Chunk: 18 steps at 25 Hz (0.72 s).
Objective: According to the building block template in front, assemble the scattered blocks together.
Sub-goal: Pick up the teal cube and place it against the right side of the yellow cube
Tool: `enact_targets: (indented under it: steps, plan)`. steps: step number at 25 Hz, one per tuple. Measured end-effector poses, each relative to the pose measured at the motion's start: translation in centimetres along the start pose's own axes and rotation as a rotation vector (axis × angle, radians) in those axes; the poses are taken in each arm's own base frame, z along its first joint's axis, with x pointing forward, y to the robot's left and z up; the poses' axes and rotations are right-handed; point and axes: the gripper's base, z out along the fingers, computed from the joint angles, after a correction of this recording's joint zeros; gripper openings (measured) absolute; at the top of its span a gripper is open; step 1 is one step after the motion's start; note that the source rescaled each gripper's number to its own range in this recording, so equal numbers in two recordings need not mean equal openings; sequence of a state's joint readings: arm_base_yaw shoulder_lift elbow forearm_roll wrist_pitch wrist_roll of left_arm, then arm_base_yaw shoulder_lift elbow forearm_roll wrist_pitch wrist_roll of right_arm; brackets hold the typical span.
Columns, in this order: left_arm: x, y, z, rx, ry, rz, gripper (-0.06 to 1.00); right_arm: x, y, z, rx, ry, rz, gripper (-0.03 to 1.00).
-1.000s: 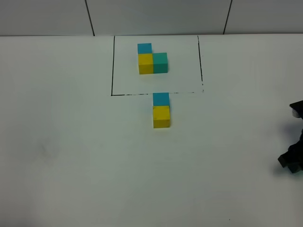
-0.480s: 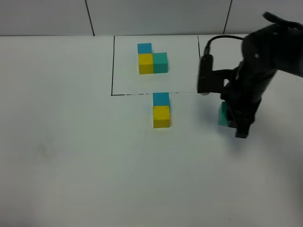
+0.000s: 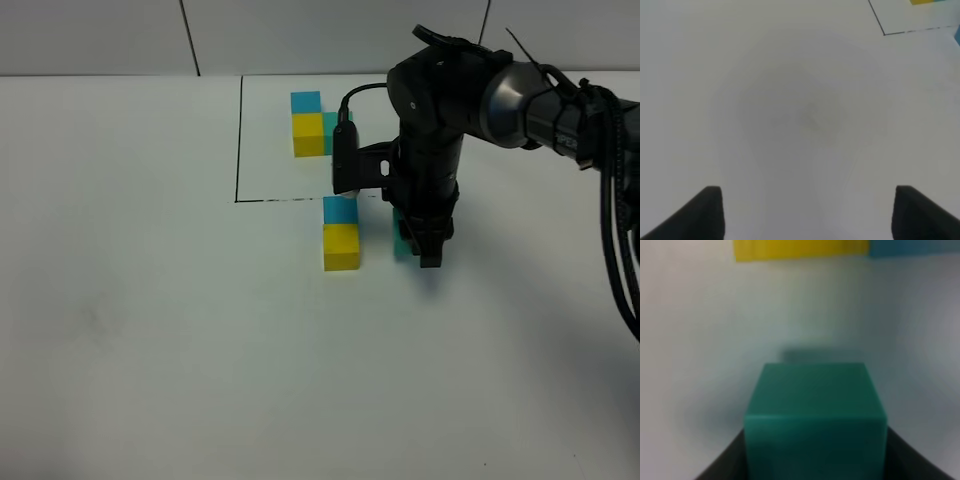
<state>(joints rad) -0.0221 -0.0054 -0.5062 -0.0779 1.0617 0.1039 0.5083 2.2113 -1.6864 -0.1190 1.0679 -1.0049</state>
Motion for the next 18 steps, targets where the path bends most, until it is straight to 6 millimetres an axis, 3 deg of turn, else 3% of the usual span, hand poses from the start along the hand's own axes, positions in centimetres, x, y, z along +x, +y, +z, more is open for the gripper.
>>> enact_targets:
  steps: [8,18]
  plan:
    - [0.0,0.0,0.0,0.0,0.0,0.0,0.58,-0.9,-0.3,2.3,-0.035,-0.016,0.01,0.02]
    - [0.0,0.0,0.0,0.0,0.0,0.0,0.58,-1.3,-0.4,2.7,-0.036,-0.041,0.021,0.01]
